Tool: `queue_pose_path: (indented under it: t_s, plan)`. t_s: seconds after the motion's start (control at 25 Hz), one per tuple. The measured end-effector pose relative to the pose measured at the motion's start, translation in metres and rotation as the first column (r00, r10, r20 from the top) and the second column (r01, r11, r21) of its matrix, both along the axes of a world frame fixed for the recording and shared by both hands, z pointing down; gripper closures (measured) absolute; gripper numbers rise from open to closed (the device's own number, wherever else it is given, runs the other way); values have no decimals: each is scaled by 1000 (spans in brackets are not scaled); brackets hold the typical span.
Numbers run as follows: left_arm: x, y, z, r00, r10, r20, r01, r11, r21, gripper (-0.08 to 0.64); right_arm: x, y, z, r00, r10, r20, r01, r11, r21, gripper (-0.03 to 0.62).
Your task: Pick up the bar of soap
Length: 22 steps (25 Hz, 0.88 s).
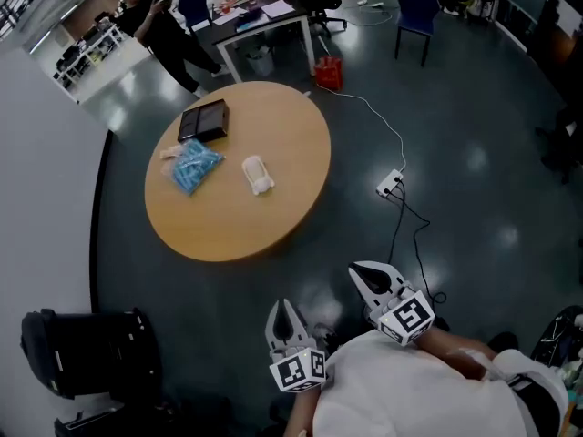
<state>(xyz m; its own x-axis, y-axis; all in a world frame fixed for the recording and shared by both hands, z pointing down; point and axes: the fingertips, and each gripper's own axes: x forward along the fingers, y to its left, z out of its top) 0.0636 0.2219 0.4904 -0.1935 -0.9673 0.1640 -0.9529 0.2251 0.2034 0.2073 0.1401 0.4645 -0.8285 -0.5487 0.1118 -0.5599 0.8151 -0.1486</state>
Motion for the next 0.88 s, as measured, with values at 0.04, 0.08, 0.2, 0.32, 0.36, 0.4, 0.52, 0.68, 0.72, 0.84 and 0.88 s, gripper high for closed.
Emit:
queue_pose_path:
  t_s: [0.04, 0.08, 0.2, 0.32, 0.36, 0.4, 0.52, 0.68, 0.72, 0.84, 0.88]
  plan:
    - [1, 0, 1, 1000, -4, -3, 4, 1000, -1, 555, 1, -1, 1, 1000, 2, 10, -2, 1000, -10, 578]
    - [1, -1, 2, 1000, -8, -5, 8, 1000, -2, 555, 2, -3, 1, 1000, 2, 17, -2, 1000, -18, 578]
    - [5, 0, 4, 1000, -23, -10, 23, 1000, -7, 555, 8, -3, -1, 1000, -6, 13, 6, 1000, -13, 578]
    - [9, -4, 5, 999, -43, -7, 43, 999, -14, 555, 11, -4, 0, 1000, -24, -4, 24, 1000, -2, 578]
    - [9, -4, 5, 999, -54, -6, 54, 998, -15, 555, 11, -5, 3, 999, -33, -6, 33, 999, -8, 578]
    - [10, -4, 6, 998, -67, -5, 67, 998, -15, 555, 10, -6, 6, 999, -42, -7, 42, 999, -16, 578]
    - [3, -7, 9, 994, -105, -10, 104, 994, -14, 555, 3, -17, 18, 998, -59, -12, 59, 998, -39, 578]
    - [-22, -24, 18, 993, -116, -12, 116, 993, -27, 555, -16, -40, 30, 999, -41, -22, 40, 997, -63, 578]
    - [-33, -34, 21, 994, -111, -11, 111, 993, -26, 555, -24, -49, 33, 999, -33, -25, 31, 997, -64, 578]
    - [-71, -69, 30, 995, -92, -27, 91, 996, -18, 555, -55, -77, 41, 999, -4, -38, 1, 998, -61, 578]
    - [-84, -82, 31, 996, -80, -34, 80, 997, -14, 555, -67, -86, 43, 999, 8, -41, -10, 998, -59, 578]
